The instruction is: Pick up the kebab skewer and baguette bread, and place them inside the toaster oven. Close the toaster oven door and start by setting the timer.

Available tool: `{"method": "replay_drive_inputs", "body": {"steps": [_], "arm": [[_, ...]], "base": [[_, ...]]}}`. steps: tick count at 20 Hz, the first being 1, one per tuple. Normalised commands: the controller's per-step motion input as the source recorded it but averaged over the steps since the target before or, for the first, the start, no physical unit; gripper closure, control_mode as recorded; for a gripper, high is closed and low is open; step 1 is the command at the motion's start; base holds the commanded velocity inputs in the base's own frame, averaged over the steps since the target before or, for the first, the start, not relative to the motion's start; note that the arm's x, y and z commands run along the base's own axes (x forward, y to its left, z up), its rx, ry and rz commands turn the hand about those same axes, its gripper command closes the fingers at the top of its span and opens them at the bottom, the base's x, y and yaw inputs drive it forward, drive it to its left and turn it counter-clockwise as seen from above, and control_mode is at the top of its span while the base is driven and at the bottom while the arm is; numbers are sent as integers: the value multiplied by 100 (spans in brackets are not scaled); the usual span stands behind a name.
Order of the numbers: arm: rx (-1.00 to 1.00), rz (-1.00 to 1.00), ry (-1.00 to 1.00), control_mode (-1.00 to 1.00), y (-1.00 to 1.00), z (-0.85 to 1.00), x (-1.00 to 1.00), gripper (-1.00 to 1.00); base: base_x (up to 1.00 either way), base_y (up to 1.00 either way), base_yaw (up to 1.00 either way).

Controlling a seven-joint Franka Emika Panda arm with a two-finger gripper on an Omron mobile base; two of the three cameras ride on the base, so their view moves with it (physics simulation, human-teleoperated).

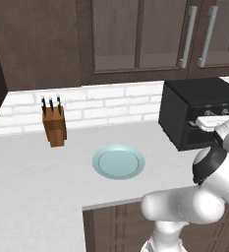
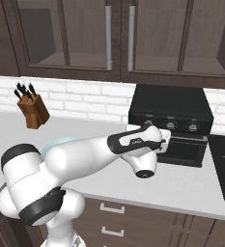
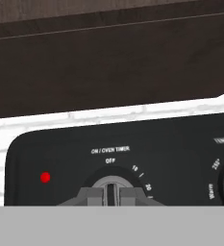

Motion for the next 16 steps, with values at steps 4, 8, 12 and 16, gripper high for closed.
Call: {"method": "replay_drive_inputs", "body": {"steps": [4,8,12,16], "arm": [[8,0,0,-100,0,0,2,100],[8,0,0,-100,0,0,0,100],[8,0,0,-100,0,0,2,100],[7,0,0,-100,0,0,1,100]], "base": [[0,0,0],[0,0,0],[0,0,0],[0,0,0]]}}
